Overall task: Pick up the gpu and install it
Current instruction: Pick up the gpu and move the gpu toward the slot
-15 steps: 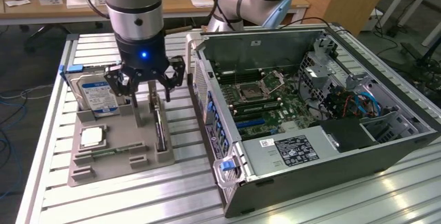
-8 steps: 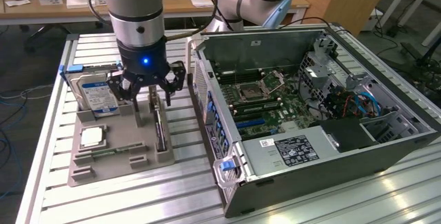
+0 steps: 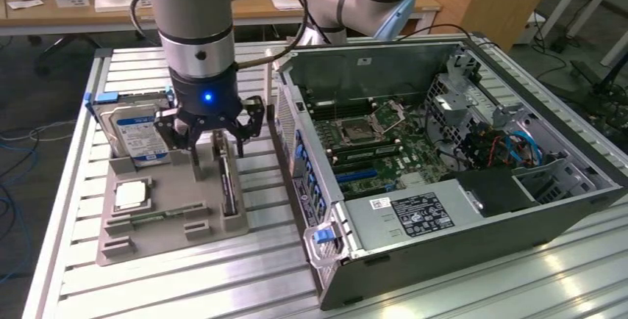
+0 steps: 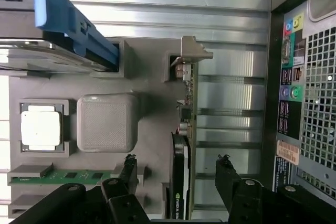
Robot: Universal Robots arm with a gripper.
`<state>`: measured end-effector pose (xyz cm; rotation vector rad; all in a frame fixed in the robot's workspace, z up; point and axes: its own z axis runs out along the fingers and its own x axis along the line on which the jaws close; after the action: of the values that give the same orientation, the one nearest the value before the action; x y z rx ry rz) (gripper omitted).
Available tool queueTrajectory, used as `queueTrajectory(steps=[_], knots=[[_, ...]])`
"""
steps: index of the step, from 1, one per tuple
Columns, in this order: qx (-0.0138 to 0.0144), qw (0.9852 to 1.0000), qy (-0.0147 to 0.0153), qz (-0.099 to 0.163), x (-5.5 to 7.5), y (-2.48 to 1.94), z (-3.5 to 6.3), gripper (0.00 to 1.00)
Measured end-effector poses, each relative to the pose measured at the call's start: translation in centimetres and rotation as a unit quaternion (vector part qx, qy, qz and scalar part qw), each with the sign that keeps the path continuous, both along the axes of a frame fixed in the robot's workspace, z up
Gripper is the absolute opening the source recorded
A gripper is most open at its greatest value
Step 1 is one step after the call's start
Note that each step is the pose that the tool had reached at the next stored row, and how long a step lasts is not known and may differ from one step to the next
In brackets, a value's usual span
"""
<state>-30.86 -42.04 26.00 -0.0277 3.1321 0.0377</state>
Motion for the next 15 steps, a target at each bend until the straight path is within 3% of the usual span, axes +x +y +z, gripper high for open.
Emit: queueTrajectory(steps=[3,15], knots=[[0.0001,1.0,-0.0004,-0.007,0.0,-0.22,-0.41,0.71],[0.0001,0.9999,-0.0004,-0.01,0.0,-0.24,-2.6,0.71]])
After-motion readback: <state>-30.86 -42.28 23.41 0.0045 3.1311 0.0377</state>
